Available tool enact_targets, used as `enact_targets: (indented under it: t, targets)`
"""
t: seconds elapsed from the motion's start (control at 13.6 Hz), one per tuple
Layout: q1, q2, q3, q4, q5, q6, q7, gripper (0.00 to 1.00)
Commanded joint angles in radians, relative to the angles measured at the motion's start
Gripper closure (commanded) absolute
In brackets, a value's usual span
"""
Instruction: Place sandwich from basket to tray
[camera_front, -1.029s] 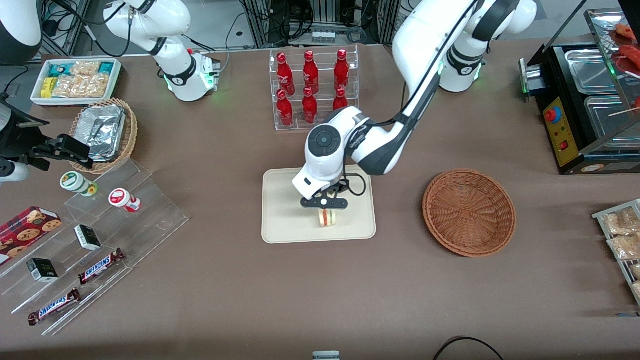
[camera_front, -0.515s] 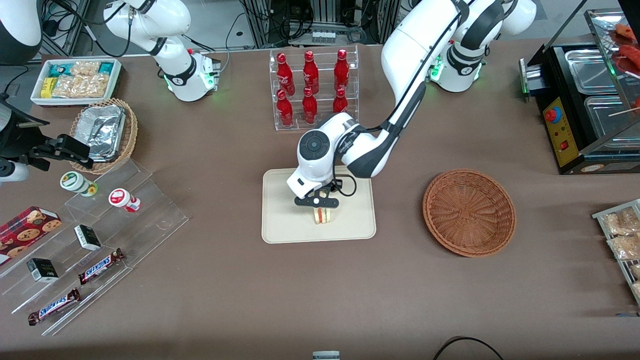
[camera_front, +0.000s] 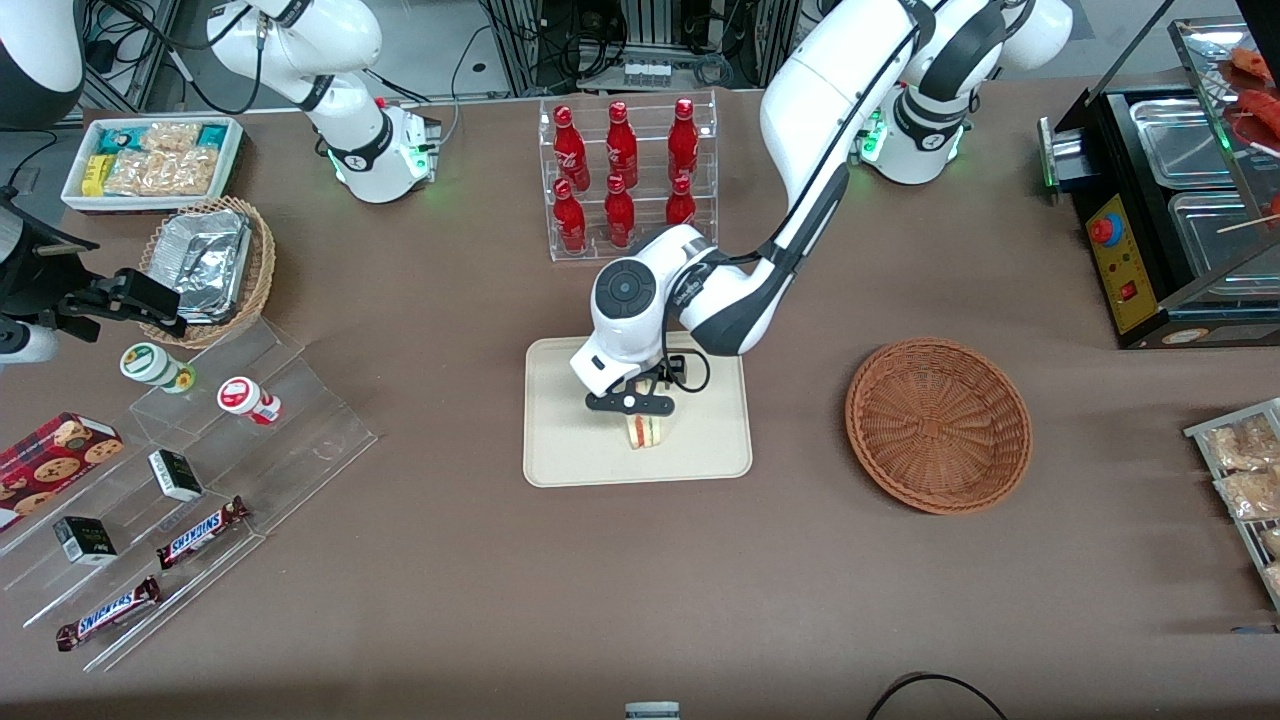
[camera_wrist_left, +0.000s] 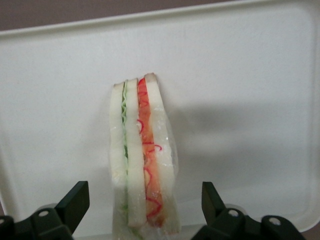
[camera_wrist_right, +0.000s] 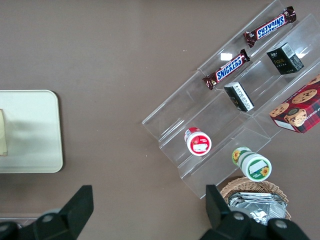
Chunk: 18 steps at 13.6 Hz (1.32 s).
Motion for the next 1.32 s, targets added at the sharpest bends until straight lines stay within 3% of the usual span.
enact_targets:
  t: [0.0,0.59,1.25]
  targets:
    - [-0.007,-0.059,0.028,0.005,0.017,-0.028,-0.026,0.01]
    - [0.002,-0.295,0.23,-0.049,0.017,-0.192,-0.043,0.0]
    - [0.24,-0.557,0.24,-0.238,-0.01,-0.273,0.366,0.0]
